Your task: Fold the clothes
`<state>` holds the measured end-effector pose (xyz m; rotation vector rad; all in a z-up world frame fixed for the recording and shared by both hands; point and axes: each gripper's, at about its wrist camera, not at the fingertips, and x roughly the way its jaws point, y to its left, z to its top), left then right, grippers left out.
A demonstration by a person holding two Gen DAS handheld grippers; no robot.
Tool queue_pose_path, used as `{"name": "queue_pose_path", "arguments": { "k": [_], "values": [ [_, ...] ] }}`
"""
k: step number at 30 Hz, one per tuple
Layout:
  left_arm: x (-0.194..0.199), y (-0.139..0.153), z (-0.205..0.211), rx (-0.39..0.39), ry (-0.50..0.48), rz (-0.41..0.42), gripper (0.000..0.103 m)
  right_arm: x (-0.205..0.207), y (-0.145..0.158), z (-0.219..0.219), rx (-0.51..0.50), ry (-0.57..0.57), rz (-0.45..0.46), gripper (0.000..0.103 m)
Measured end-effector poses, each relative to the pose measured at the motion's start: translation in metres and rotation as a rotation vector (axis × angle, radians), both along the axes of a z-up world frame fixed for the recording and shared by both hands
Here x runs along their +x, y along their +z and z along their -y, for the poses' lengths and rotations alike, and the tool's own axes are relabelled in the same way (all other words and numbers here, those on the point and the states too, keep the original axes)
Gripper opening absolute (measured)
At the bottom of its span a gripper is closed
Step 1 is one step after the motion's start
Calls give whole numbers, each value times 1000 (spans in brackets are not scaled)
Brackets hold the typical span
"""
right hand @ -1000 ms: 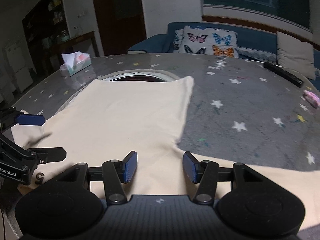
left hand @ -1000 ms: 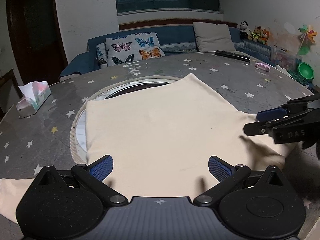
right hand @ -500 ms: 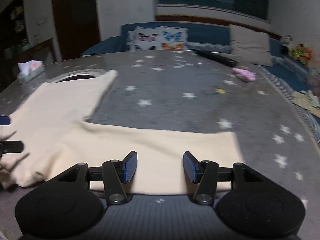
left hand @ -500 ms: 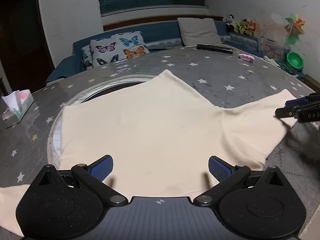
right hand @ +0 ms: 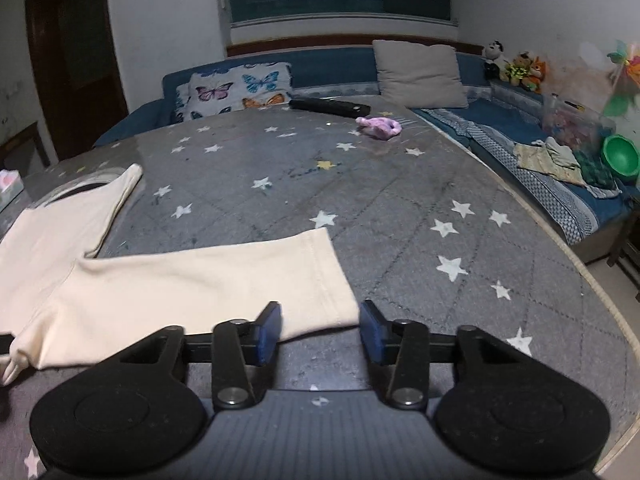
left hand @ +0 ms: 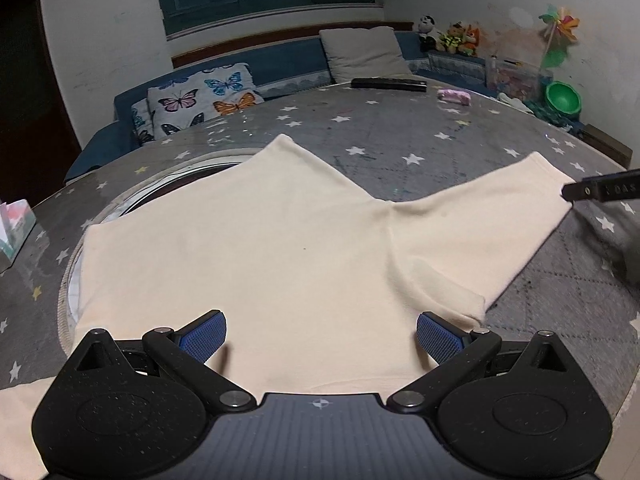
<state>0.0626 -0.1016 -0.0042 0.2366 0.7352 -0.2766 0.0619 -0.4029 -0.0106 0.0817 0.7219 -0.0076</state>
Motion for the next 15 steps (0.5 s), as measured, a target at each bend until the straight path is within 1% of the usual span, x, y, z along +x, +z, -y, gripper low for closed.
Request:
{"name": "queue_pose_path", "arguments": {
  "k": [1,2,4,6,9,12,15],
  "values": [
    [0,0,1,3,-5,0,103,1,0,0,2,-1,2,28],
    [-1,-1,2,6,-11,0,103,3,0,1,4,-3,4,15],
    [-2,-2,3,14,-22,1,103,7,1,0,-2,-1,6,9],
    [-3,-3,5,22,-31,3,103,11,5,-2,-43,4,24,7],
    [-5,-5,7,37,-51,9,103,19,13,-3,-76,3,56,7],
    [-6,-5,10,50,-66,20,103,32,12,-3,-82,-5,62,7],
    [-7,-6,11,52,-77,20,103,40,2,-2,-79,-13,40,7]
  ]
}}
